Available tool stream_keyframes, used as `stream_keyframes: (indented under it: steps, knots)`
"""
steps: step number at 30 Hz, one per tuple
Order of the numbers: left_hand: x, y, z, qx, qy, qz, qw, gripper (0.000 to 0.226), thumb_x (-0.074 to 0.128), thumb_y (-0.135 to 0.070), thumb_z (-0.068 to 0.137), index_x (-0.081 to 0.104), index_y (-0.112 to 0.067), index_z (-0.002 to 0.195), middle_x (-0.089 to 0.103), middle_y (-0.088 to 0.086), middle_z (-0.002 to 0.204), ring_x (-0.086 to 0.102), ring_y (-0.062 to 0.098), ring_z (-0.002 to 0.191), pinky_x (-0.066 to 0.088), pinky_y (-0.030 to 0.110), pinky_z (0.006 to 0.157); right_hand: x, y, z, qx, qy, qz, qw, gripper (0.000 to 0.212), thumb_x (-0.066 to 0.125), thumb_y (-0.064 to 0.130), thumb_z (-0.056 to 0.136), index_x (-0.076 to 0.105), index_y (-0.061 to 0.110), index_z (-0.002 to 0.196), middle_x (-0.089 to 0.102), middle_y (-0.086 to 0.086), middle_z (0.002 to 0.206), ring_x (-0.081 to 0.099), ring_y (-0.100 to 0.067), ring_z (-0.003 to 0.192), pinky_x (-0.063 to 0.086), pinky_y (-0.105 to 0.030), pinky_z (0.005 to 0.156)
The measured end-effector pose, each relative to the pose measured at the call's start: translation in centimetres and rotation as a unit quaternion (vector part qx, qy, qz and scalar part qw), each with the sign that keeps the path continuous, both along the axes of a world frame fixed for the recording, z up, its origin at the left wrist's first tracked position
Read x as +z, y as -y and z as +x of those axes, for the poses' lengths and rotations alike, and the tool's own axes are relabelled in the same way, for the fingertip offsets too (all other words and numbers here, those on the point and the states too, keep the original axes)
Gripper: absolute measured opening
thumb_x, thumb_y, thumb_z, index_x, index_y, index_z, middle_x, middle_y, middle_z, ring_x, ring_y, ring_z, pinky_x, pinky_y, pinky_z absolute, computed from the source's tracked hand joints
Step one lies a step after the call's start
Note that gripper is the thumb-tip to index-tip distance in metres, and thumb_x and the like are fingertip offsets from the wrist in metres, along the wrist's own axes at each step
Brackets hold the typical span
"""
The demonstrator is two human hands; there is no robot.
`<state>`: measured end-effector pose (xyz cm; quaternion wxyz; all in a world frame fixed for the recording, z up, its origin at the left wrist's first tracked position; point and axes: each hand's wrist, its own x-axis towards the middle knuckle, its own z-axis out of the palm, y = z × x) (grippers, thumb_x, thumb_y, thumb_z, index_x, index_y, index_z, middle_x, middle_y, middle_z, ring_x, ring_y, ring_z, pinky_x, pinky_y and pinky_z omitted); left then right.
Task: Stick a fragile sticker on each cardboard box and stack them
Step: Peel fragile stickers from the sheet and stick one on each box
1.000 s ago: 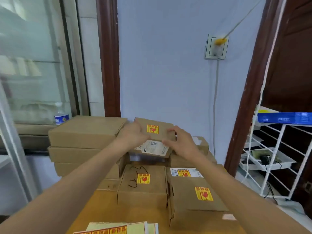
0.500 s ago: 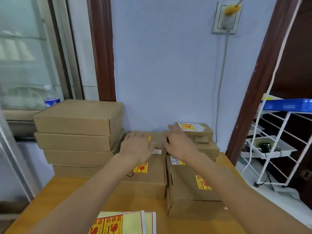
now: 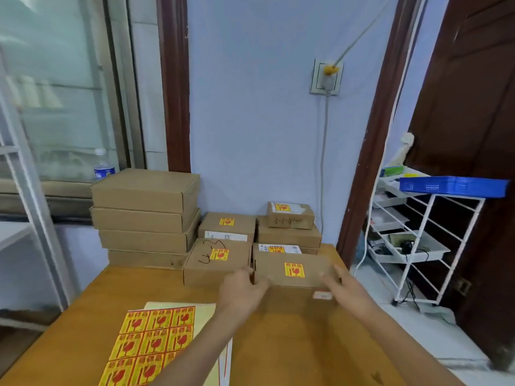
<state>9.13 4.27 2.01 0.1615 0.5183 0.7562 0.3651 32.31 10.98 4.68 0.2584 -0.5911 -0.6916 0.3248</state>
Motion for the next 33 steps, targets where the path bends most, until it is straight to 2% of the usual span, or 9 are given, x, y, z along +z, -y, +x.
stream_keyframes:
  steps: [4,7,10,15,17,20,25,29,33]
  knots:
    - [-0.4,0.9,1.1,0.007,0.006,0.015,1.000,0.036,0.065,-0.049,0.091,0.067,-0.025,0.118,0.073,-0.009,0.100,0.068,0.013,0.093,0.056,0.025,0.079,-2.2,1.5,-0.3,-0.030,-0.104,0.004,0.994,0.056,0.057,0.043,0.103,0.046,0.017,0.152,0.063,0.005,0.128,0.058,-0.016,0.110,0.044,-0.031,0.095]
    - [-0.8,1.8,1.3,0.002,0.011,0.022,1.000,0.048,0.068,-0.050,0.090,0.061,-0.024,0.130,0.073,-0.008,0.113,0.067,0.013,0.104,0.052,0.021,0.085,-2.9,2.1,-0.3,-0.053,-0.153,-0.003,0.987,0.059,0.059,0.053,0.099,0.054,0.017,0.145,0.065,0.003,0.119,0.058,-0.019,0.112,0.044,-0.034,0.098]
    - [-1.8,2.1,1.6,0.022,0.015,0.027,0.999,0.048,0.072,-0.044,0.090,0.061,-0.022,0.131,0.071,-0.006,0.118,0.066,0.014,0.110,0.051,0.022,0.089,-3.6,2.9,-0.1,-0.048,-0.181,-0.012,0.982,0.060,0.066,0.055,0.095,0.054,0.022,0.143,0.064,0.014,0.109,0.060,-0.017,0.109,0.044,-0.035,0.102]
    - [-4.6,3.1,2.0,0.064,-0.009,0.009,0.998,0.041,0.061,-0.050,0.097,0.060,-0.019,0.123,0.071,-0.002,0.109,0.066,0.019,0.105,0.054,0.030,0.086,-6.4,3.6,0.0,-0.052,-0.216,0.026,0.975,0.034,0.079,0.041,0.089,0.073,0.022,0.117,0.071,0.021,0.103,0.062,0.005,0.098,0.043,-0.004,0.069]
    - [-5.5,3.3,1.8,0.066,-0.017,0.029,0.997,0.043,0.057,-0.052,0.098,0.060,-0.018,0.124,0.072,-0.002,0.104,0.067,0.018,0.100,0.055,0.031,0.083,-7.0,3.5,0.0,-0.056,-0.218,0.040,0.974,0.021,0.078,0.037,0.090,0.077,0.023,0.106,0.074,0.018,0.103,0.065,0.004,0.099,0.042,-0.003,0.069]
    - [-5.9,2.9,1.8,0.065,-0.020,0.058,0.996,0.041,0.053,-0.052,0.100,0.062,-0.017,0.119,0.072,-0.003,0.100,0.068,0.017,0.097,0.047,0.021,0.077,-7.4,3.2,0.2,-0.043,-0.220,0.054,0.973,0.022,0.076,0.039,0.091,0.075,0.027,0.110,0.072,0.021,0.106,0.062,0.018,0.091,0.043,-0.003,0.070]
    - [-6.5,2.5,1.9,0.052,-0.076,0.054,0.994,0.041,0.043,-0.052,0.104,0.058,-0.020,0.126,0.071,-0.001,0.101,0.068,0.018,0.094,0.057,0.032,0.079,-7.8,3.0,0.2,-0.072,-0.228,0.057,0.969,0.030,0.078,0.043,0.088,0.070,0.029,0.114,0.071,0.021,0.107,0.063,0.003,0.102,0.047,-0.019,0.080]
    - [-5.8,2.6,2.6,0.045,-0.091,0.053,0.993,0.042,0.043,-0.051,0.104,0.056,-0.021,0.130,0.070,-0.001,0.102,0.067,0.018,0.094,0.057,0.030,0.077,-7.4,3.3,1.2,-0.072,-0.235,0.054,0.968,0.032,0.079,0.041,0.088,0.068,0.028,0.116,0.070,0.020,0.108,0.063,0.001,0.102,0.048,-0.022,0.082]
    - [-3.7,3.0,4.6,0.010,-0.134,0.035,0.990,0.036,0.043,-0.051,0.104,0.057,-0.021,0.116,0.070,0.000,0.103,0.067,0.018,0.093,0.057,0.032,0.077,-6.7,4.2,3.6,-0.127,-0.218,0.055,0.966,0.041,0.081,0.050,0.083,0.070,0.025,0.115,0.071,0.007,0.109,0.065,-0.021,0.107,0.052,-0.040,0.095]
